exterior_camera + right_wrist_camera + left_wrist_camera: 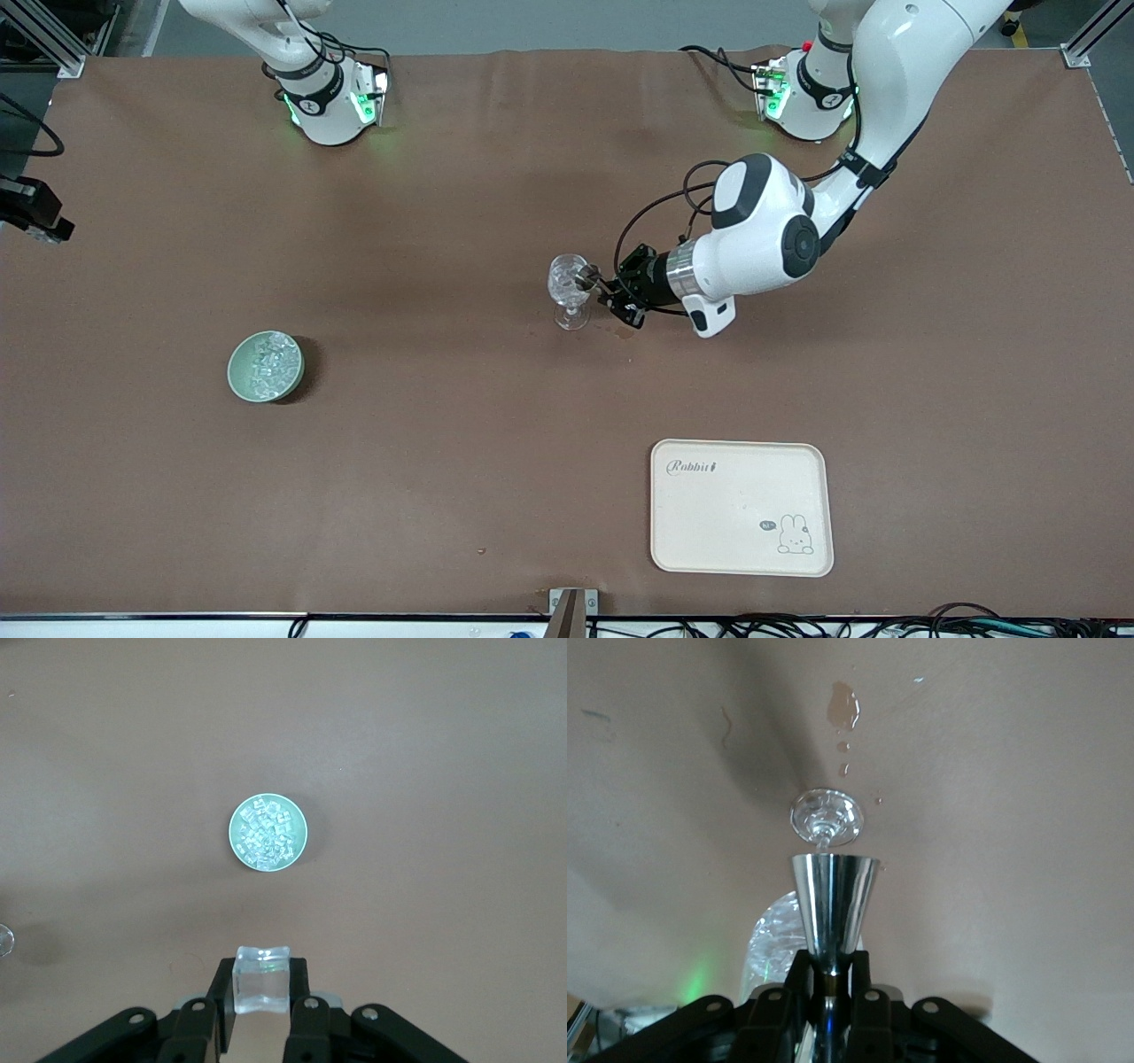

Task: Pour wine and add ice with both arms
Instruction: 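Tilt the jigger with the left gripper to pour into the glass, then move the jigger toward the tray while the right gripper brings ice over the glass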

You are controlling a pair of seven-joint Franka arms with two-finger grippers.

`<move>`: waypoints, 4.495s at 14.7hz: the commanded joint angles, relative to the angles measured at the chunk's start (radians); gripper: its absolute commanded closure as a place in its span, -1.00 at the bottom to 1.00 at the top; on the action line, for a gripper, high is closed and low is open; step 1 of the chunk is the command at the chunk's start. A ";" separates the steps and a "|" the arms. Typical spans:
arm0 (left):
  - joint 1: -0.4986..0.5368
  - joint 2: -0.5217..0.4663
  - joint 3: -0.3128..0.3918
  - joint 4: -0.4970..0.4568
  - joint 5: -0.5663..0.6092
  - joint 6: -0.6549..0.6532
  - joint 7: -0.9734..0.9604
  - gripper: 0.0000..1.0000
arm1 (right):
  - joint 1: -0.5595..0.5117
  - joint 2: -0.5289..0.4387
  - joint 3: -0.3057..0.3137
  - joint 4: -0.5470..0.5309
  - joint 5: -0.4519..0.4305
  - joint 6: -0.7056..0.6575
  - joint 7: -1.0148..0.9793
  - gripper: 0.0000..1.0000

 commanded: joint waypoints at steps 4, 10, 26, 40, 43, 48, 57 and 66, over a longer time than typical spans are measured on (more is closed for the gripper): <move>-0.016 0.023 -0.026 0.070 0.200 -0.033 -0.139 0.99 | 0.002 -0.013 -0.004 -0.017 0.015 0.000 -0.002 0.98; -0.017 0.029 -0.061 0.113 0.385 -0.122 -0.230 0.99 | 0.002 -0.013 -0.002 -0.017 0.015 0.000 -0.002 0.98; -0.019 0.035 -0.100 0.125 0.566 -0.239 -0.279 0.99 | 0.002 -0.013 -0.004 -0.017 0.017 0.000 -0.002 0.98; -0.008 -0.089 0.165 0.139 -0.179 -0.272 0.193 0.99 | 0.053 -0.010 0.007 -0.009 0.083 0.024 0.019 0.97; -0.011 -0.106 0.289 0.177 -0.306 -0.358 0.298 0.99 | 0.125 0.007 0.007 -0.017 0.091 0.068 0.130 0.97; -0.019 -0.074 0.471 0.255 -0.574 -0.384 0.411 0.99 | 0.303 0.085 0.007 -0.017 0.092 0.177 0.396 0.97; 0.012 0.173 0.599 0.455 -0.865 -0.384 0.519 0.98 | 0.634 0.286 0.007 -0.017 0.169 0.401 0.813 0.98; 0.001 0.351 0.660 0.478 -1.196 -0.343 0.886 0.97 | 0.789 0.431 0.006 -0.018 0.156 0.490 0.919 0.98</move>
